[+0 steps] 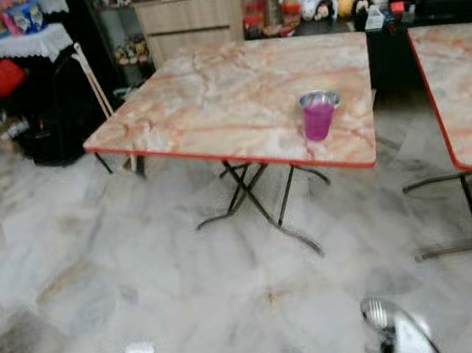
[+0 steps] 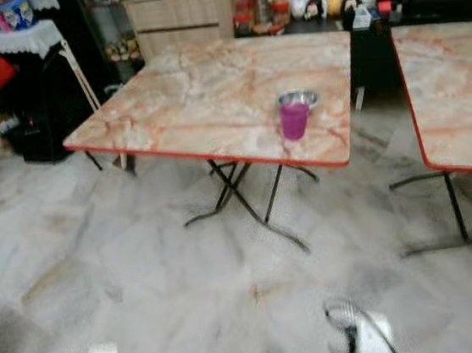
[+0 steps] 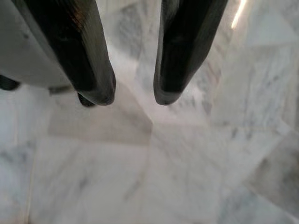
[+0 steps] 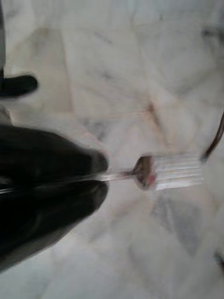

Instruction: Setting the table

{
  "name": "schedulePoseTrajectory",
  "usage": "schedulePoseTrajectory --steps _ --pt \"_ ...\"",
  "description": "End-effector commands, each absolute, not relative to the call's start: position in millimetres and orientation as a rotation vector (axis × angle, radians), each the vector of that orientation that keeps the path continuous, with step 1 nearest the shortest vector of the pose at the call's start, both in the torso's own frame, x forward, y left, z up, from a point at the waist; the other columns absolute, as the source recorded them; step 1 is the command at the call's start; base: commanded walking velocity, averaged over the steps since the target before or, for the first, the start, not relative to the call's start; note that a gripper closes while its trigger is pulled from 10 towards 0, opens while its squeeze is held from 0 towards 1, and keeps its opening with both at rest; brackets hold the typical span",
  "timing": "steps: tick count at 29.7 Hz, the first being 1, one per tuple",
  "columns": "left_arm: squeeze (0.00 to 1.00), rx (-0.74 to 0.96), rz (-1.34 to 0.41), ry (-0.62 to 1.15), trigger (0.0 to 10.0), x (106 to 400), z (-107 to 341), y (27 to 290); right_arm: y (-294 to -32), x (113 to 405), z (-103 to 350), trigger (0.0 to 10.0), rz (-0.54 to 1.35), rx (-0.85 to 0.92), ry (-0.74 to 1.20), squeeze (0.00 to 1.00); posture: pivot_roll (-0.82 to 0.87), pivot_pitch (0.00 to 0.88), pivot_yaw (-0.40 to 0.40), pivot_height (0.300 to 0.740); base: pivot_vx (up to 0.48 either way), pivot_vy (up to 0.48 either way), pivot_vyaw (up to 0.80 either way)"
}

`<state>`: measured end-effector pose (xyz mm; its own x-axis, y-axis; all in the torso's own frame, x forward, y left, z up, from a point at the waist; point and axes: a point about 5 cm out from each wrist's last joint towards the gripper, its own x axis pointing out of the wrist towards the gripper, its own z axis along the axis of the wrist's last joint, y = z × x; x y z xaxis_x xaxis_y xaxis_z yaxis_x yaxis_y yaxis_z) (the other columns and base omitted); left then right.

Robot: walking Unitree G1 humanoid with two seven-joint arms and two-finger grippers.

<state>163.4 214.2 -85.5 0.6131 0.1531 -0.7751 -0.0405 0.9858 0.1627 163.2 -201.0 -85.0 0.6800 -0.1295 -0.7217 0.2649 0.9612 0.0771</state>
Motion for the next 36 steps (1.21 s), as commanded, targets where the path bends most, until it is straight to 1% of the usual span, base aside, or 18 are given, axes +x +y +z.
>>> schedulePoseTrajectory --steps 1,16,21,23,27,29,34,36 --pt "0.00 0.136 0.110 0.890 10.0 167.8 -83.4 214.5 -207.3 163.0 -84.0 10.0 -0.234 0.165 0.792 0.00 -0.06 0.000 0.046 0.740 0.000 -0.266 0.00" --pt "0.00 0.139 0.127 0.894 10.0 164.3 -83.8 219.6 -207.7 168.0 -81.7 10.0 -0.240 0.171 0.776 0.00 -0.04 0.000 0.037 0.740 0.000 -0.269 0.00" --pt "0.00 0.106 0.133 0.891 10.0 164.0 -83.9 219.1 -208.3 167.3 -82.0 10.0 -0.245 0.171 0.779 0.00 -0.04 0.000 0.037 0.740 0.000 0.000 0.00" --pt "0.00 0.084 0.137 0.861 10.0 167.4 -81.6 219.5 -208.5 166.7 -82.2 10.0 -0.246 0.171 0.779 0.00 -0.04 0.000 0.038 0.740 0.000 0.000 0.00" --pt "0.00 0.089 0.130 0.856 10.0 169.0 -80.9 219.3 -208.9 166.7 -82.1 10.0 -0.248 0.171 0.777 0.00 -0.04 0.000 0.040 0.740 0.000 0.000 0.00" --pt "0.00 0.090 0.125 0.855 10.0 169.4 -80.8 218.7 -208.9 166.0 -82.5 10.0 -0.257 0.186 0.780 0.00 -0.04 0.000 0.040 0.740 0.259 0.000 0.00" --pt "0.00 0.093 0.125 0.858 10.0 169.7 -80.9 218.0 -209.2 166.4 -82.6 10.0 -0.251 0.171 0.787 0.00 -0.04 0.000 0.037 0.740 0.302 0.000 -0.72" --pt "0.00 0.091 0.125 0.860 10.0 169.6 -81.1 218.0 -209.8 167.8 -81.5 10.0 -0.245 0.162 0.776 0.00 -0.04 0.000 0.036 0.740 0.315 0.000 0.00"
